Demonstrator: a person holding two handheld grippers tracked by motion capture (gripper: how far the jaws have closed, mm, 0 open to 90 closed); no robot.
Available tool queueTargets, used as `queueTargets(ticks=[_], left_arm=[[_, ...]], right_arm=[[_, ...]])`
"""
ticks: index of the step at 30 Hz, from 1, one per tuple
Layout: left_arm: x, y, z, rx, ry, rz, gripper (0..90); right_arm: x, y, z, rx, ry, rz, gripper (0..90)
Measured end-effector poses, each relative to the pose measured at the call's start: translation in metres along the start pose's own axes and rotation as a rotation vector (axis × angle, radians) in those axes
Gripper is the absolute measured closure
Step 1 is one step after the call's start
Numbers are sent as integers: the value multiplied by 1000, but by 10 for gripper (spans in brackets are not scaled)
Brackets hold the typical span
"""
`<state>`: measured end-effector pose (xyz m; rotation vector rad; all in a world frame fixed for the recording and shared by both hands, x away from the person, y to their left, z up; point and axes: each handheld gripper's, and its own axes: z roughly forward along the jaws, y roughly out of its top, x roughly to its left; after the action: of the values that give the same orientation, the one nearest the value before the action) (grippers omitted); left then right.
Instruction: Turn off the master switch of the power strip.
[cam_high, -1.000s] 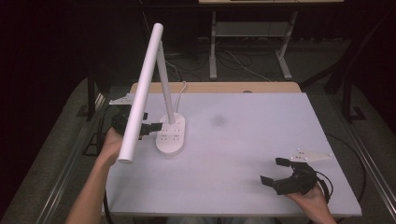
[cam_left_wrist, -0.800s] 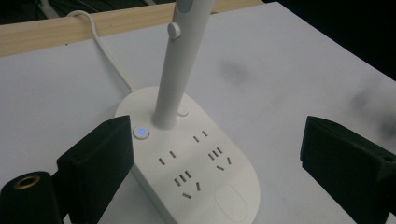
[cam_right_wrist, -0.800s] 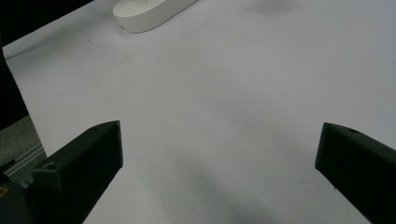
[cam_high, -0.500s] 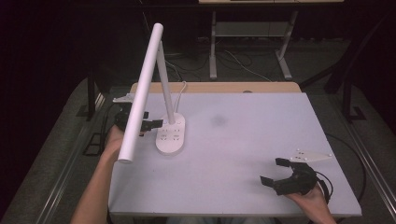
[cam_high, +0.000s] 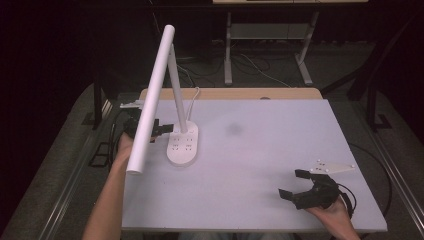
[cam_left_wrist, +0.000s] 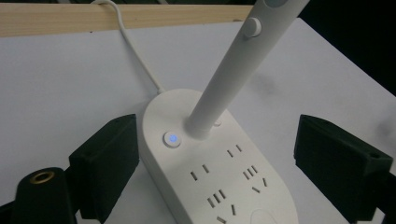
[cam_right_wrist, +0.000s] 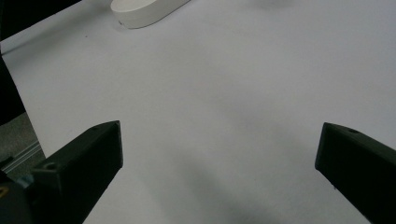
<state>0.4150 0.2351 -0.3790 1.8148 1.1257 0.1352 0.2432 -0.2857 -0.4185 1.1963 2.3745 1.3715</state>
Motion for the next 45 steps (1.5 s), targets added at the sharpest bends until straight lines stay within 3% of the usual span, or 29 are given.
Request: queueTargets(ticks=[6, 13, 14, 17, 23, 29, 37, 45], left_arm=[[4, -1, 4, -15, 6, -15, 148], [6, -1, 8, -24, 31, -32, 264], [7, -1, 9, -35, 58, -43, 290], [8, -1, 11, -41, 60, -57, 332], [11, -1, 16, -50, 59, -82, 523], [12, -3, 22, -43, 84, -91, 708], [15, -4, 28, -39, 93, -67, 889], [17, -9, 41, -16, 90, -70, 895]], right_arm=[[0, 0, 0, 2, -2, -1, 1], [0, 0, 0, 4, -3, -4, 1], [0, 0, 0, 5, -3, -5, 1], [0, 0, 1, 7, -5, -7, 1], [1, 1, 2, 13, -4, -9, 1], [1, 1, 3, 16, -4, -14, 1], [1, 0, 2, 20, -14, -16, 1], [0, 0, 0, 20, -19, -10, 1]])
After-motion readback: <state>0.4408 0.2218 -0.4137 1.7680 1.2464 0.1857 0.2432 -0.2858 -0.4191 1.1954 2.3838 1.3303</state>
